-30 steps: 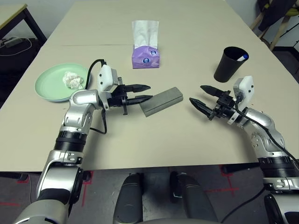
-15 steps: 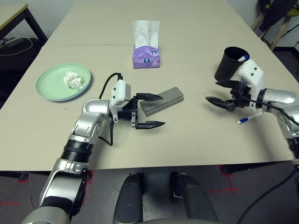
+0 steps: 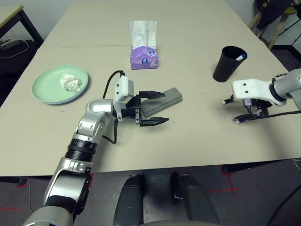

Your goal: Organize and tidy the items on the table.

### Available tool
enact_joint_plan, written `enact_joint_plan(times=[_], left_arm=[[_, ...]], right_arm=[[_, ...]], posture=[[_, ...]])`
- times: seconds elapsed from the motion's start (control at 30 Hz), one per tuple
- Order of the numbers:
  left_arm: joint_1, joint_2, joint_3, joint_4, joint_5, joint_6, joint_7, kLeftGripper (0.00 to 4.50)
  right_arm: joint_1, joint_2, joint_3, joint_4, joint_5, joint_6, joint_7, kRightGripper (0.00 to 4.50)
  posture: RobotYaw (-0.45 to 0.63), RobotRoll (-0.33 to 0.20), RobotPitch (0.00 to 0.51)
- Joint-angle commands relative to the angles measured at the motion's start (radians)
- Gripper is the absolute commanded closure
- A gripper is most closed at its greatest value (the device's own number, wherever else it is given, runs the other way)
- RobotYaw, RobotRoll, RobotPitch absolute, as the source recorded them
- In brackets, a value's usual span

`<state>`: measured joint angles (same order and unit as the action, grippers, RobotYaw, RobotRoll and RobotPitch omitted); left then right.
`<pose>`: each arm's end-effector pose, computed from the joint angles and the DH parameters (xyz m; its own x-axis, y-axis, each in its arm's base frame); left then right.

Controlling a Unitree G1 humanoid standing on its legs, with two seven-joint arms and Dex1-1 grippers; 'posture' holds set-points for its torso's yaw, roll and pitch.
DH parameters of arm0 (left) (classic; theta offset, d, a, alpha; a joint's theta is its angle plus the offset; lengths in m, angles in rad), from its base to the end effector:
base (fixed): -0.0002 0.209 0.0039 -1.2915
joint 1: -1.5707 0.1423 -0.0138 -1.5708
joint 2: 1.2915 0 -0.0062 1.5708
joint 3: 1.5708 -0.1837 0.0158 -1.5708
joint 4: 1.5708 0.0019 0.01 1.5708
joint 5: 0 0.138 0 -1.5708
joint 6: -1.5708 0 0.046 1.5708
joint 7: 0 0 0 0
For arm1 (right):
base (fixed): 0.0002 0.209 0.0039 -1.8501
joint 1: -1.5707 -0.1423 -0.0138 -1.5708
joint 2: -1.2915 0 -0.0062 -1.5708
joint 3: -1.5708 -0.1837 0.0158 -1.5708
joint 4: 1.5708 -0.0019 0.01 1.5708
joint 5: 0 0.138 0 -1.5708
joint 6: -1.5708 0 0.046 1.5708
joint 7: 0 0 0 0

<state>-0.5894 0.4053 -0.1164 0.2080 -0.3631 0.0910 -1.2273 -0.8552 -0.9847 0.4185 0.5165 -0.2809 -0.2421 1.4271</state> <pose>0.3016 0.1779 0.1553 0.1751 -0.9843 -0.0212 0.9528 0.1640 0.2553 0.3083 -0.2736 0.2319 0.3346 0.2470 -0.9094 -0.8984 -0.2076 -0.3869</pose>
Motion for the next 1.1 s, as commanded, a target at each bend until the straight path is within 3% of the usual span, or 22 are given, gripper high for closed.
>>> enact_joint_plan(times=[0.03, 0.6, 0.7, 1.03, 1.1], left_arm=[[0.022, -0.012, 0.01, -0.027, -0.014, 0.022, 0.029, 0.03], [0.025, -0.02, 0.029, -0.036, -0.004, 0.018, 0.098, 0.03], [0.027, -0.019, 0.028, -0.037, -0.003, 0.017, 0.104, 0.0], [0.029, -0.008, 0.029, -0.039, 0.003, 0.014, 0.107, 0.0], [0.029, -0.006, 0.029, -0.038, 0.001, 0.014, 0.106, 0.0]], right_arm=[[0.006, -0.004, 0.02, 0.014, -0.038, -0.069, 0.015, 0.0], [0.049, 0.017, 0.017, 0.014, -0.105, -0.163, 0.017, 0.0], [0.067, 0.019, 0.016, 0.003, -0.105, -0.168, 0.012, 0.56], [0.064, 0.027, 0.004, -0.006, -0.09, -0.148, 0.035, 4.17], [0.04, 0.026, -0.001, -0.002, -0.085, -0.143, 0.046, 4.17]], posture=[[0.07, 0.0, 0.167], [0.08, 0.0, 0.172], [0.08, 0.0, 0.174], [0.07, 0.0, 0.169], [0.07, 0.0, 0.167]])
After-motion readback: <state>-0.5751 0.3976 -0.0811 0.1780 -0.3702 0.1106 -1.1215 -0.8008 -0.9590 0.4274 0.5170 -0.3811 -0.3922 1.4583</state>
